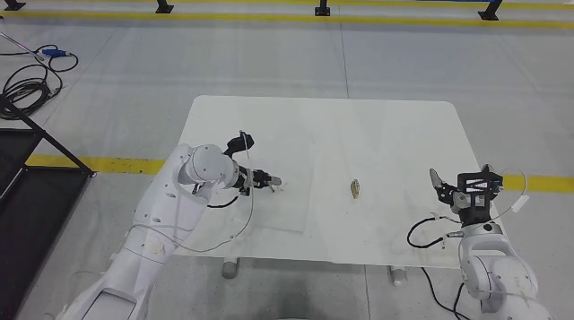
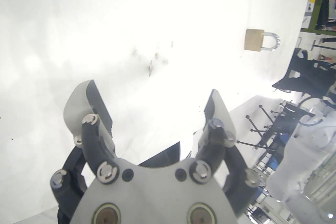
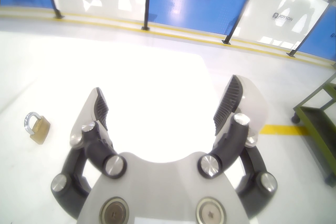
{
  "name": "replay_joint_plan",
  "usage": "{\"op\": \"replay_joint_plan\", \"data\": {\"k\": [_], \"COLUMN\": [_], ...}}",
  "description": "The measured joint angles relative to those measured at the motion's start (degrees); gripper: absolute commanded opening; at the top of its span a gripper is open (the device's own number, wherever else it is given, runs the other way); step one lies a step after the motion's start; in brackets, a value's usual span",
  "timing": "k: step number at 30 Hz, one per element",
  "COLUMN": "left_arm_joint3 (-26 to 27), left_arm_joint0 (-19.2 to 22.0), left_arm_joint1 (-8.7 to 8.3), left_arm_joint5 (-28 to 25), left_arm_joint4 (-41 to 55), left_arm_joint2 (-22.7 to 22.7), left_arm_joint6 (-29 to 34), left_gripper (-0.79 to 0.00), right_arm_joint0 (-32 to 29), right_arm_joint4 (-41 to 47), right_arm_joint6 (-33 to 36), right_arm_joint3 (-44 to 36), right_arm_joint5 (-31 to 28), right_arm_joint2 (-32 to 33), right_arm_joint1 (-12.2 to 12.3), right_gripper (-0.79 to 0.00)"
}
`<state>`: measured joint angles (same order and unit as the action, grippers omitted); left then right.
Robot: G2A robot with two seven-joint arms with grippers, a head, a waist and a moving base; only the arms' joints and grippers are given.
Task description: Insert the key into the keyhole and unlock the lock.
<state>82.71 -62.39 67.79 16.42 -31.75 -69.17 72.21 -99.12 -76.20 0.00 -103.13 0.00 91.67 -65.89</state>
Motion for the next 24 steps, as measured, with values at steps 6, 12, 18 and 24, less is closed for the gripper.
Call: {"op": "replay_joint_plan", "data": {"k": [6, 12, 18, 24], "left_arm_joint3": [-0.32, -1.09, -2.67, -4.79], "left_arm_joint0": [0.15, 0.5, 0.84, 2.03], "left_arm_joint1": [-0.23, -0.44, -0.48, -0.4], "left_arm_joint5": [-0.37, -1.15, -3.85, -6.15], "left_arm_joint4": [1.24, 1.36, 2.12, 1.95], "left_arm_joint2": [-0.04, 0.52, 1.34, 2.8], "left_arm_joint6": [0.5, 0.65, -1.08, -2.37], "left_gripper": [-0.413, -0.425, -0.44, -0.465], "right_arm_joint0": [0.0, 0.0, 0.0, 0.0], "right_arm_joint4": [0.0, 0.0, 0.0, 0.0], "right_arm_joint6": [0.0, 0.0, 0.0, 0.0], "right_arm_joint3": [0.0, 0.0, 0.0, 0.0], "right_arm_joint5": [0.0, 0.0, 0.0, 0.0], "right_arm_joint2": [0.0, 0.0, 0.0, 0.0], "right_arm_joint1": [0.0, 0.0, 0.0, 0.0], "right_gripper": [0.0, 0.0, 0.0, 0.0]}}
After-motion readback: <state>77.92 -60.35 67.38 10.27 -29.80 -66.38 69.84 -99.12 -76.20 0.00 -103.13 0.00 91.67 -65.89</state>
